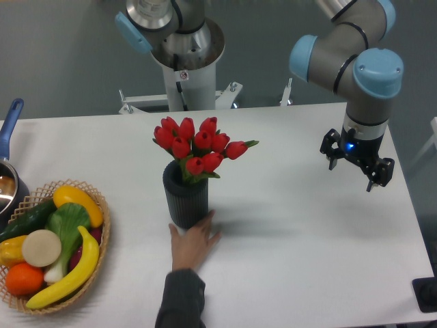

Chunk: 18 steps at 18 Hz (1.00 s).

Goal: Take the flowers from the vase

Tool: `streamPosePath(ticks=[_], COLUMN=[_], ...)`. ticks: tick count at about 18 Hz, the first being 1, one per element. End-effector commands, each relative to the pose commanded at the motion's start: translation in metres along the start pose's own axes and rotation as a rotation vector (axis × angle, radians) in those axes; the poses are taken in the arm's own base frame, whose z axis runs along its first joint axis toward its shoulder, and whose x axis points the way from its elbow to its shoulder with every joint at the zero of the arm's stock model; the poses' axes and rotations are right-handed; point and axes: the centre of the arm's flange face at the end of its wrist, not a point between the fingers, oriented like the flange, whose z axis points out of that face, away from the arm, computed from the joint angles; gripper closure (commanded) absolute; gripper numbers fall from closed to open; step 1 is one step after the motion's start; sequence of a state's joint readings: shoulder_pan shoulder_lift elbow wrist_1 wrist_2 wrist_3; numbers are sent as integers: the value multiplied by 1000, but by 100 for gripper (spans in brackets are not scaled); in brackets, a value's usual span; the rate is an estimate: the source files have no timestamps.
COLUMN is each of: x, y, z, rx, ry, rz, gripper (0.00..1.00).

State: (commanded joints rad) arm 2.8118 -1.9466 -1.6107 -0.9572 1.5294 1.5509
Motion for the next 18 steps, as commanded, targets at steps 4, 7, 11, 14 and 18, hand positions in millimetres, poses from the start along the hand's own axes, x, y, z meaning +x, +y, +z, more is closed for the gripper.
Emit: streamPosePath(ticks=[4, 7, 11, 14, 18], x=[4, 24, 45, 65, 93], y=[0, -1, 5, 0, -10], z=[3, 9, 0, -6, -7], rx=[3, 27, 224, 400, 544], ry=[8, 26, 30, 0, 33], rz=[0, -97, -276, -283, -287], gripper=[0, 0, 0, 0, 0])
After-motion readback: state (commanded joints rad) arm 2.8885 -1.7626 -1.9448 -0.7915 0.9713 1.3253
